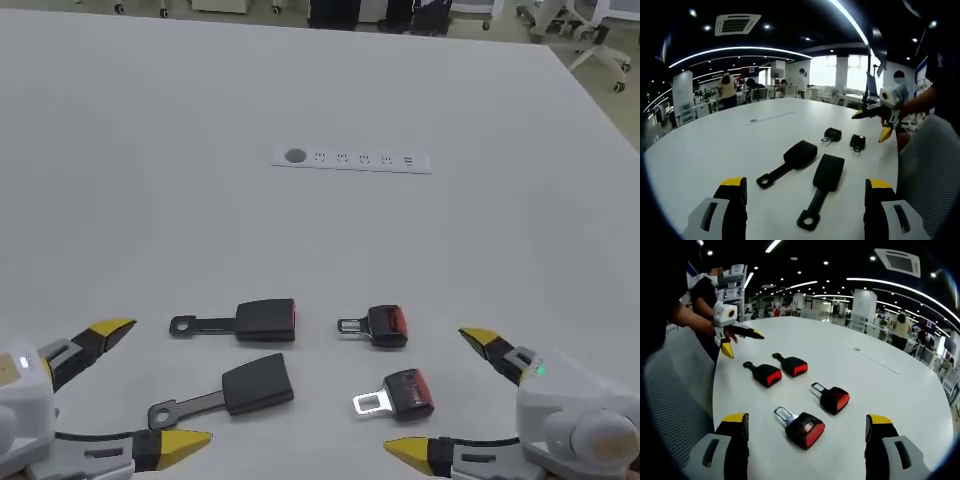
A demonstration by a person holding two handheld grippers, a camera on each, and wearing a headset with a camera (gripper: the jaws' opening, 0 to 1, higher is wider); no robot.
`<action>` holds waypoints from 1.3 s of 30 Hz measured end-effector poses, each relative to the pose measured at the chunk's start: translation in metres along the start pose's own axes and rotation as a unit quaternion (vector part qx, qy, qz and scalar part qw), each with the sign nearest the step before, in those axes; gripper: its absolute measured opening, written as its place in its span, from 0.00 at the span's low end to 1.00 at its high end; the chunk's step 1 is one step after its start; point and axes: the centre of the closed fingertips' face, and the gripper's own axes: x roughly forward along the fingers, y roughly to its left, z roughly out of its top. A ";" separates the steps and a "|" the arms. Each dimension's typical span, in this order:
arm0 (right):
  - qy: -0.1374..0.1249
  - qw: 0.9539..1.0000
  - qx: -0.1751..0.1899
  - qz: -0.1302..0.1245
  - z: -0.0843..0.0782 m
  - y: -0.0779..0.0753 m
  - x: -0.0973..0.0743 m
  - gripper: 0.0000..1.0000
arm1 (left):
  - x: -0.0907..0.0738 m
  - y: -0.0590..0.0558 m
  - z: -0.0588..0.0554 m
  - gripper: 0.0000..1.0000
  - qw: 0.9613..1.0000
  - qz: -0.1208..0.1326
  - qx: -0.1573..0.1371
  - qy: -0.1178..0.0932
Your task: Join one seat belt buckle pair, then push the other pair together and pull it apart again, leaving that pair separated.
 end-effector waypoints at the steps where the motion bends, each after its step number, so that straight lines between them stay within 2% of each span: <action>1: 0.000 1.000 -0.001 0.000 0.000 0.000 0.000 0.99 | 0.000 0.000 -0.001 1.00 1.000 0.000 0.000 0.000; 14: 0.004 1.000 -0.008 -0.003 -0.001 -0.002 -0.004 0.99 | 0.000 -0.002 0.002 1.00 1.000 0.001 0.005 0.007; 21: 0.015 1.000 -0.012 0.006 -0.003 -0.003 -0.004 0.99 | 0.003 -0.002 0.001 1.00 1.000 -0.004 0.012 0.012; 27: 0.026 0.999 -0.024 0.019 -0.005 -0.003 -0.003 0.97 | 0.007 -0.004 0.002 1.00 0.999 -0.016 0.025 0.025; 31: 0.036 0.998 -0.040 0.032 -0.006 -0.002 -0.002 0.94 | 0.010 -0.006 0.006 1.00 0.999 -0.024 0.032 0.032; 39: 0.045 0.994 -0.080 0.055 -0.008 0.000 0.001 0.82 | 0.020 -0.011 0.007 0.94 0.997 -0.046 0.045 0.052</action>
